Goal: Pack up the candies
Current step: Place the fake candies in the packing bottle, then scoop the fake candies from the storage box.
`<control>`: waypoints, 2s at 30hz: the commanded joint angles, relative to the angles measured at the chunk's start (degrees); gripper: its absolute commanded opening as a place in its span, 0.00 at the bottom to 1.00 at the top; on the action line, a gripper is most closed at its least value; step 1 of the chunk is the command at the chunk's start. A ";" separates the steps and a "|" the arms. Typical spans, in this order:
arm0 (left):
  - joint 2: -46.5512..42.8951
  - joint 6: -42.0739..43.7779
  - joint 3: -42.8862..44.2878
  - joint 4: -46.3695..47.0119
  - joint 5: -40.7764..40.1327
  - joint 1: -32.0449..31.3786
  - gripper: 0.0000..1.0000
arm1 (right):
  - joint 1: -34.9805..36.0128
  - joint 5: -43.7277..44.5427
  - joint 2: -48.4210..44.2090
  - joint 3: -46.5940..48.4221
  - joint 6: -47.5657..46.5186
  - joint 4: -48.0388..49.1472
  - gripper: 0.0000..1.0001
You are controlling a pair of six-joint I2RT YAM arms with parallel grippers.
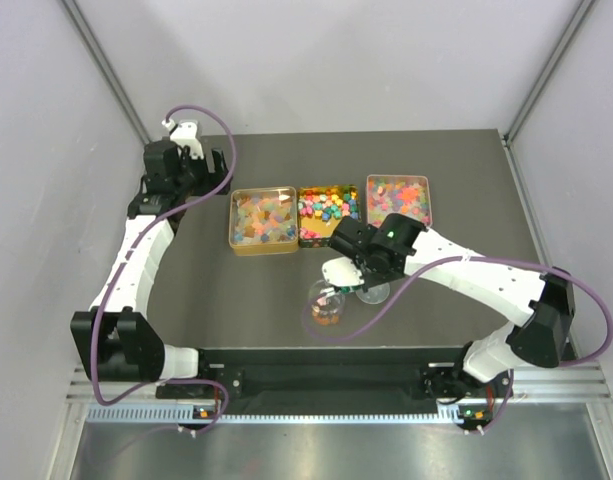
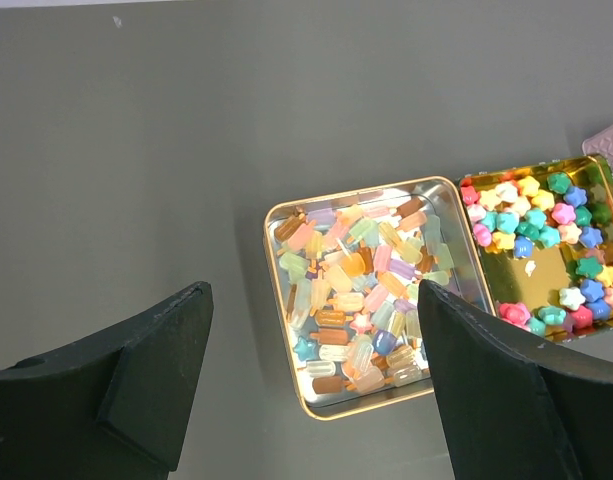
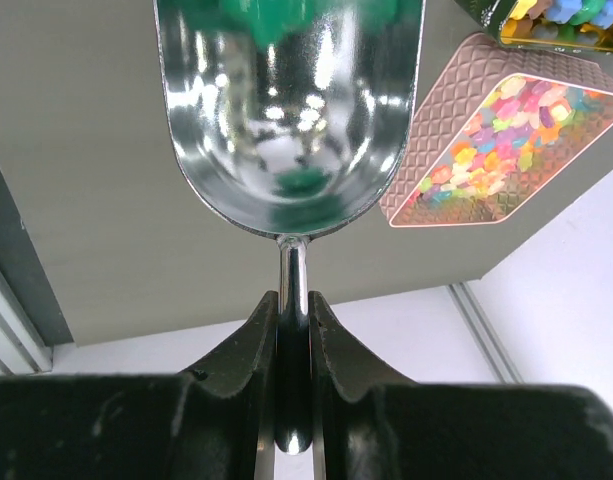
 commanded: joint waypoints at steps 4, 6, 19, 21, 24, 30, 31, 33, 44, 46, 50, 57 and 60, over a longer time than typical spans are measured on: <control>-1.93 -1.35 -0.98 4.42 1.08 0.29 0.88 | 2.25 4.83 0.96 2.35 1.81 -6.19 0.00; -1.84 -1.44 -0.98 4.69 1.00 0.29 0.88 | 2.34 5.45 0.96 2.79 1.90 -7.07 0.00; 1.23 -3.02 3.23 2.68 18.33 0.12 0.85 | -13.99 -5.42 8.07 23.86 13.41 -4.27 0.00; 1.93 -3.02 4.55 1.70 23.82 -1.02 0.83 | -17.42 -7.19 8.87 26.78 13.94 -3.13 0.00; 2.99 -2.23 6.49 0.64 29.55 -5.14 0.82 | -19.01 -8.87 11.15 28.19 13.77 -2.25 0.00; 6.41 -2.49 8.33 0.91 31.23 -12.26 0.81 | -19.02 -12.12 17.92 37.05 13.50 -1.88 0.00; 7.64 -2.49 8.77 0.82 31.14 -12.80 0.81 | -19.02 -12.30 19.67 38.46 13.42 -2.06 0.00; 9.66 -2.31 9.47 0.65 30.53 -13.24 0.81 | -19.02 -12.21 21.08 40.40 12.89 -2.85 0.00; 14.76 2.08 13.52 -2.70 20.16 -12.80 0.81 | -19.11 1.13 28.03 40.41 5.17 -4.61 0.00; 15.82 2.17 14.14 -2.70 19.72 -12.80 0.81 | -19.19 5.27 29.52 41.71 3.67 -4.70 0.00; 18.37 1.12 15.98 -2.17 20.76 -12.80 0.81 | -19.11 7.21 31.90 49.00 1.46 -5.84 0.00; 23.73 -2.40 19.32 -0.85 23.41 -13.68 0.80 | -18.67 4.15 32.17 51.57 3.48 -6.11 0.00; 25.57 -2.75 20.11 -0.32 22.27 -14.56 0.81 | -17.70 2.47 30.68 50.08 3.48 -5.06 0.00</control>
